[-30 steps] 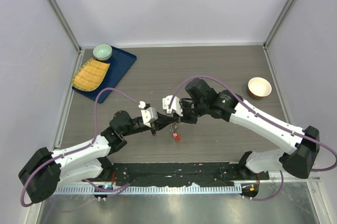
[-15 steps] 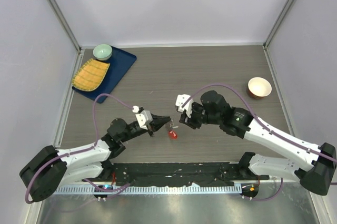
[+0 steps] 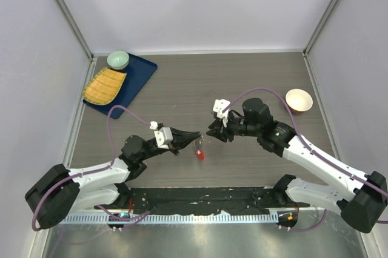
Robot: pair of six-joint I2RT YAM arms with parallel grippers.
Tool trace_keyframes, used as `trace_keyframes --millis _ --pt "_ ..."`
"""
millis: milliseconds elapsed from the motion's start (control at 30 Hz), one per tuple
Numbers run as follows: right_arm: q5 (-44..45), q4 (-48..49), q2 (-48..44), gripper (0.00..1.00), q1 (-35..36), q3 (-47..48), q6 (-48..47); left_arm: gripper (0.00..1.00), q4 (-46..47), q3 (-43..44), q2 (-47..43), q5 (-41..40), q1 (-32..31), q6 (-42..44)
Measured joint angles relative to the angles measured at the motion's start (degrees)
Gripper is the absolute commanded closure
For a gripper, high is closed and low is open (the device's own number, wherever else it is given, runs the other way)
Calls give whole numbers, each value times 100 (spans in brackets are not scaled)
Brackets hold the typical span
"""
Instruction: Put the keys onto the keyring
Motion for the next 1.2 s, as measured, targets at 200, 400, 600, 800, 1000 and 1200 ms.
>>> trace_keyframes --millis 200,400,600,800,1000,1200 --pt "-540 -175 -37 68 -271 136 -28 100 273 299 446 291 0 74" --pt "-769 -538 -87 69 -332 240 -133 100 494 444 734 505 0 85" --pt "-918 -828 -98 69 -332 249 -201 100 581 446 756 592 0 87" --pt "-1088 -984 -98 69 -332 341 -238 100 616 446 756 640 0 85" --pt "-1276 -1019 -81 74 -332 444 -280 100 625 450 756 758 0 83" --pt "-1443 -1016 79 81 -332 562 -306 100 625 466 750 855 0 79"
